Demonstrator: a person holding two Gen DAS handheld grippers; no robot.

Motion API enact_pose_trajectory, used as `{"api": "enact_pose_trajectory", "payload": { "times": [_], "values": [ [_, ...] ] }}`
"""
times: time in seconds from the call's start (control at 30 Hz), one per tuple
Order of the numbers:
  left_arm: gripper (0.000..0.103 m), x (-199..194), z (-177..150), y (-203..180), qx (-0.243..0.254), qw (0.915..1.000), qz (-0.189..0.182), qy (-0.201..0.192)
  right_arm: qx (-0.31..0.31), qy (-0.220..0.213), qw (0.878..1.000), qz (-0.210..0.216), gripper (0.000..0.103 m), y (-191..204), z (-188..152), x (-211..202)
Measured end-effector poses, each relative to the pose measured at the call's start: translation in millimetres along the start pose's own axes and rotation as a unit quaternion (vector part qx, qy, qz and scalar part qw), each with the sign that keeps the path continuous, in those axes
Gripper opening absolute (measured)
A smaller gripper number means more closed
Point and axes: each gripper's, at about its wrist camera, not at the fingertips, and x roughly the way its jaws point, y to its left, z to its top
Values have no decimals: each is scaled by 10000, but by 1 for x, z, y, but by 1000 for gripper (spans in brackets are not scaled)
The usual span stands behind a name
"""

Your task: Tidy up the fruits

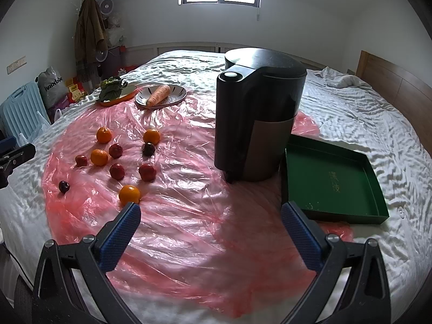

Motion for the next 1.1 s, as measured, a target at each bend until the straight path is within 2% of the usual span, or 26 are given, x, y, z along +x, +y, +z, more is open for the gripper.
{"api": "enact_pose_trajectory", "payload": {
  "times": [1.1],
  "values": [
    [102, 3, -5, -1, 17, 10000, 8, 77, 91, -66, 9999, 7, 103, -2, 0, -10]
  ]
}}
